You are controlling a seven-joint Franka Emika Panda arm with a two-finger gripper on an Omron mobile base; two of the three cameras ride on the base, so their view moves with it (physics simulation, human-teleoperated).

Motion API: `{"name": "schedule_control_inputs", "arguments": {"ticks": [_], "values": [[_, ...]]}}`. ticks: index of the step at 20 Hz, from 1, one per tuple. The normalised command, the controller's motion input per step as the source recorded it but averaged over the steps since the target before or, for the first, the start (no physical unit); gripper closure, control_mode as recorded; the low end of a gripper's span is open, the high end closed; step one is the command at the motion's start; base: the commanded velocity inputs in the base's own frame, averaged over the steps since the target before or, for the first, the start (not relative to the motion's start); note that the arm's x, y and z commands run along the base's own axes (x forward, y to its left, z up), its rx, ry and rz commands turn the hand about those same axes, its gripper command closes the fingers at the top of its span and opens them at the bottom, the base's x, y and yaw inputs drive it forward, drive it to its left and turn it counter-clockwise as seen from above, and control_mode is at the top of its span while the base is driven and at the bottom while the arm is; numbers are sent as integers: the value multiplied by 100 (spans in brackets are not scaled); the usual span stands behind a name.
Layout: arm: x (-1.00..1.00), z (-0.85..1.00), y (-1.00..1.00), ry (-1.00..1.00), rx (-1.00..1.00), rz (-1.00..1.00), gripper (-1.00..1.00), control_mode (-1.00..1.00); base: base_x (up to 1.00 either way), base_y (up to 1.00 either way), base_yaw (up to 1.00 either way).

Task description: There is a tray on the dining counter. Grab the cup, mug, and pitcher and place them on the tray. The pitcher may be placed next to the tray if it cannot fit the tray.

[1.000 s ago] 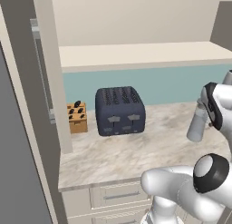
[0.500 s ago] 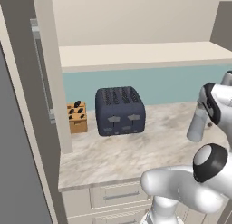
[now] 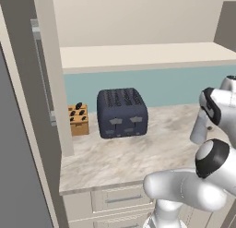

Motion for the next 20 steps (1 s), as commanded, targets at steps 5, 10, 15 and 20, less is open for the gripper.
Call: {"name": "schedule_control_inputs", "arguments": {"ticks": [5,10,15,20], "values": [[23,-6,0,0,1,0,-100,-100,0,0,0],[25,-1,-2,0,2,0,-100,-100,0,0,0],[17,0,-9,0,3,0,-100,-100,0,0,0],[15,0,-11,0,3,1,-100,-100,0,0,0]]}}
